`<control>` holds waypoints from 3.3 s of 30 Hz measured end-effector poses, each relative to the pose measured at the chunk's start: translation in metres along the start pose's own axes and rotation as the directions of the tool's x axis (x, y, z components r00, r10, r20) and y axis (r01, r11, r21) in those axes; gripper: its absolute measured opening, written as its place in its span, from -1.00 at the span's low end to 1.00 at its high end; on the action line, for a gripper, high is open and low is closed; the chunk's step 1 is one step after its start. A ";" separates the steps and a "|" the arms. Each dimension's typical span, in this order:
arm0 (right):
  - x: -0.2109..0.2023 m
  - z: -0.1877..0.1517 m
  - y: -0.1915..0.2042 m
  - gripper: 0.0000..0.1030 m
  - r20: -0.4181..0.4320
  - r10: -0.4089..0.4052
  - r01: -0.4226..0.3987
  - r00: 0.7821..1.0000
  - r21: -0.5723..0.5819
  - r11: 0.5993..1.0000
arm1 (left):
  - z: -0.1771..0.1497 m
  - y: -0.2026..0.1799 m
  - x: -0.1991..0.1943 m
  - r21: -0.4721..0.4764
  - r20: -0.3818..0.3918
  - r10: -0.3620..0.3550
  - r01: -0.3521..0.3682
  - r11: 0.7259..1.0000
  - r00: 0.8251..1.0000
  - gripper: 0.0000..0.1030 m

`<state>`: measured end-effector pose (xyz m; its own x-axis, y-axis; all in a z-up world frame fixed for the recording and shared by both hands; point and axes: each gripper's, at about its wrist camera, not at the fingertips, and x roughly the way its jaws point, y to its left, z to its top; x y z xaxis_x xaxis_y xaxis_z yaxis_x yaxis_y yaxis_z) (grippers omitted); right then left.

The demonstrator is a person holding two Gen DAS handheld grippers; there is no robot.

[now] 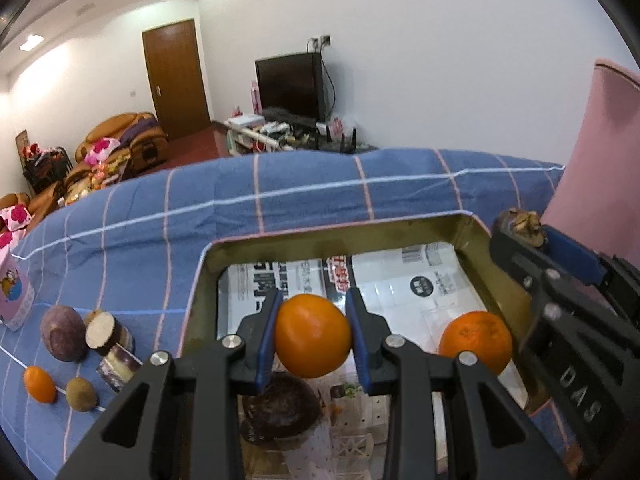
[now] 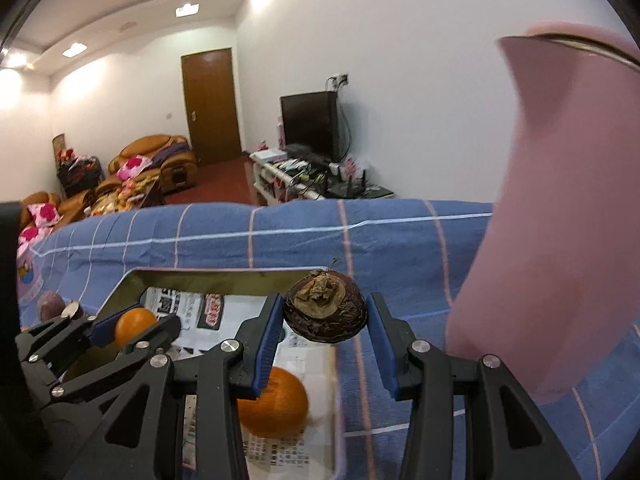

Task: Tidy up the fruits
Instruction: 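Carry the orange and mangosteen over the tin tray with both grippers, then lower both fruits into the tin tray and open both grippers, then move both tools back and grasp another orange with the left gripper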

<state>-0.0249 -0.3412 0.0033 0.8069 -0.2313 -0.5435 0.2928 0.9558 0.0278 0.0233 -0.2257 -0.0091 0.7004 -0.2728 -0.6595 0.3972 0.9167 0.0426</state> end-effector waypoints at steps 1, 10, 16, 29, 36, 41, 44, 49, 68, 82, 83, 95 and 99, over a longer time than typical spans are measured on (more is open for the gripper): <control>0.002 0.000 0.002 -0.13 -0.010 0.007 -0.007 1.000 -0.008 1.000 | 0.000 0.000 0.002 0.000 -0.009 -0.001 0.001 1.000 1.000 -0.34; 0.014 0.000 0.003 -0.12 -0.060 0.058 -0.058 0.996 0.000 0.998 | 0.002 -0.003 0.006 0.006 -0.031 0.007 -0.007 1.000 0.999 -0.34; 0.015 0.000 -0.001 -0.11 -0.055 0.074 -0.074 0.996 0.018 0.997 | 0.007 -0.004 0.014 -0.006 -0.046 0.011 -0.011 1.000 0.999 -0.33; -0.003 0.002 -0.002 0.36 0.063 0.099 -0.103 0.993 0.051 0.993 | 0.005 -0.004 0.005 -0.001 0.019 0.060 -0.060 0.998 0.998 0.62; -0.021 0.004 -0.012 0.58 0.174 0.019 -0.037 0.985 0.104 0.994 | 0.002 0.000 -0.021 -0.018 0.157 0.093 -0.092 0.996 0.983 1.00; -0.026 0.004 -0.013 0.58 0.201 -0.014 -0.007 0.979 0.103 0.995 | 0.001 0.006 -0.027 -0.024 0.184 0.122 -0.120 0.992 0.975 1.00; -0.037 0.002 -0.012 0.58 0.260 -0.035 0.009 0.965 0.099 0.995 | 0.001 0.011 -0.029 -0.033 0.187 0.124 -0.120 0.992 0.975 1.00; -0.050 -0.001 -0.008 0.78 0.344 -0.075 0.049 0.936 0.084 0.995 | -0.006 0.017 -0.036 -0.034 0.216 0.160 -0.157 0.987 0.963 1.00; -0.059 -0.014 0.005 0.78 0.280 -0.118 0.088 0.953 0.116 0.989 | -0.028 0.048 -0.056 -0.077 0.239 0.190 -0.176 0.981 0.952 1.00; -0.079 -0.029 0.045 0.78 0.264 -0.075 0.046 0.962 0.113 0.993 | -0.039 0.077 -0.066 -0.090 0.227 0.206 -0.190 0.978 0.952 1.00; -0.080 -0.030 0.048 0.78 0.262 -0.071 0.042 0.962 0.114 0.993 | -0.041 0.079 -0.067 -0.089 0.228 0.206 -0.190 0.978 0.952 1.00; -0.081 -0.034 0.084 0.78 0.237 -0.026 0.000 0.971 0.110 0.994 | -0.050 0.122 -0.069 -0.118 0.185 0.220 -0.201 0.973 0.958 1.00; -0.079 -0.034 0.103 0.78 0.226 -0.005 -0.012 0.974 0.074 0.997 | -0.052 0.146 -0.066 -0.142 0.150 0.233 -0.212 0.967 0.961 1.00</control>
<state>-0.0756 -0.2181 0.0206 0.9005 -0.2709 -0.3401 0.3200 0.9425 0.0967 0.0041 -0.0587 0.0012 0.8546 -0.0924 -0.5110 0.1512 0.9857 0.0746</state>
